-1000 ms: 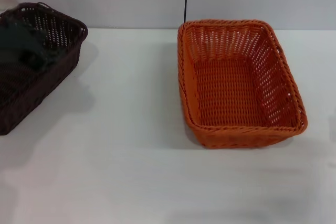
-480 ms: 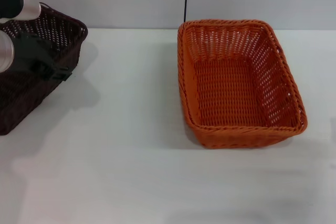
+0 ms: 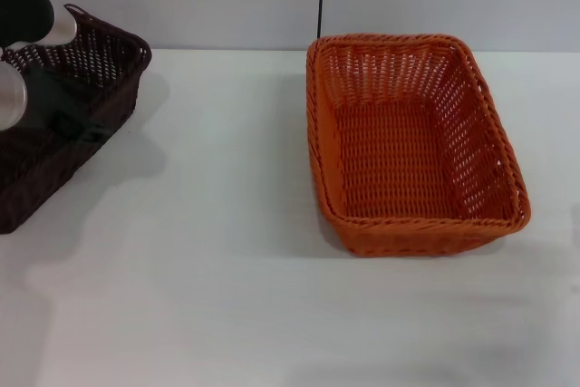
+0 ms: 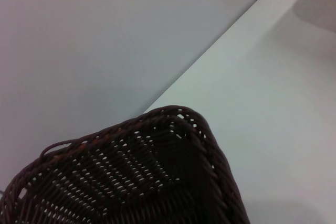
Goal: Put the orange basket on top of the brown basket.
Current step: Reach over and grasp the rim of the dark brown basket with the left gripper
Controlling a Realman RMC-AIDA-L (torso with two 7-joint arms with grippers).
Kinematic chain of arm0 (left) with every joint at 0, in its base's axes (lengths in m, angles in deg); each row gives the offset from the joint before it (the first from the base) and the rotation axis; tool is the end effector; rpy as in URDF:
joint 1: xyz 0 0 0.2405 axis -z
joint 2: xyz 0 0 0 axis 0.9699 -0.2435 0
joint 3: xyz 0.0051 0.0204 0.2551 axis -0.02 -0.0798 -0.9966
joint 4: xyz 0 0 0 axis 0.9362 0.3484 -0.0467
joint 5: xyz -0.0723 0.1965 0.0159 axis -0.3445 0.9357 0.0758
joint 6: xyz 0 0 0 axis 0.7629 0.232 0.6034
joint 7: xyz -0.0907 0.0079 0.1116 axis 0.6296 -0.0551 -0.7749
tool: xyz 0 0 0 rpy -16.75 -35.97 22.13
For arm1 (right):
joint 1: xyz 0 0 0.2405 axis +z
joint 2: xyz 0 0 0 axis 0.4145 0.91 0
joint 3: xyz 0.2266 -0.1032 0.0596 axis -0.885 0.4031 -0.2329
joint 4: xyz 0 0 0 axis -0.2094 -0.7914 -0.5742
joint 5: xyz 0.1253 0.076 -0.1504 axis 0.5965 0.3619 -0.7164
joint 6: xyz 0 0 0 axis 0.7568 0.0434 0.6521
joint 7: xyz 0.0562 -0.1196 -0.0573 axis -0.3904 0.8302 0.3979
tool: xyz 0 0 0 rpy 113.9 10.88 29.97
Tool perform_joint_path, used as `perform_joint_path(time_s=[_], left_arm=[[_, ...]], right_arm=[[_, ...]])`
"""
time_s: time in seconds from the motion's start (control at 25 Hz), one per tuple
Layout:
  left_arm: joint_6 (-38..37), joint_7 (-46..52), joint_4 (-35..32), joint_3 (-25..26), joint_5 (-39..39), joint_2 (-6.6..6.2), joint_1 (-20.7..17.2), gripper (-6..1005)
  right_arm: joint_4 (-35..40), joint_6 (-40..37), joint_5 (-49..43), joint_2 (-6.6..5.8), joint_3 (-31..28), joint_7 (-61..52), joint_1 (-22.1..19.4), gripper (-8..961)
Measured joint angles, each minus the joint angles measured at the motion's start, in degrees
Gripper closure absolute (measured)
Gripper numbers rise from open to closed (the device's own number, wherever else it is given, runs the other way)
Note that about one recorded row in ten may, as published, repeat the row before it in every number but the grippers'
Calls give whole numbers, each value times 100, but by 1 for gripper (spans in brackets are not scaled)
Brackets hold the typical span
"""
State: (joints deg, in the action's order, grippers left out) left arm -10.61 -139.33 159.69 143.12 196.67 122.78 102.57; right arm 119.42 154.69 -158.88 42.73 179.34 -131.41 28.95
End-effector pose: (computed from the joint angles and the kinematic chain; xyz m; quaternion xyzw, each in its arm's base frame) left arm -0.2368 0.4029 0.0685 -0.8805 -0.1773 0.1549 0.4113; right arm 0.3107 0.2456 -0.0202 -0.5212 0.3063 0.3366 0.7220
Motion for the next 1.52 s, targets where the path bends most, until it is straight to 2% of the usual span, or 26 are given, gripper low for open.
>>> perform_joint_path(time_s=[0.52,0.96,1.0,1.24,1.44,1.52], left_arm=[[-411,136,-846,158,437,-11,335,289],[-708,452,-985,135,753,-10,416,313],[-697,441,-1261,164,788,-19,564,315],[-723,430,-1570,175,876,-23,726,546],[-678,418,-1158,64,885,-6,573,744],[-469,401,-517,-328,880,-11,263,773]], right_arm=[[-2,-40,-28,0,1,1,2,261],[-2,-58,-14,-5,0,5,14,262],[-2,-60,-13,-8,0,6,18,262],[-5,-63,-17,-9,0,6,27,262],[-11,-63,-29,-9,-2,6,28,261],[-12,-57,-30,-9,-11,6,24,261]])
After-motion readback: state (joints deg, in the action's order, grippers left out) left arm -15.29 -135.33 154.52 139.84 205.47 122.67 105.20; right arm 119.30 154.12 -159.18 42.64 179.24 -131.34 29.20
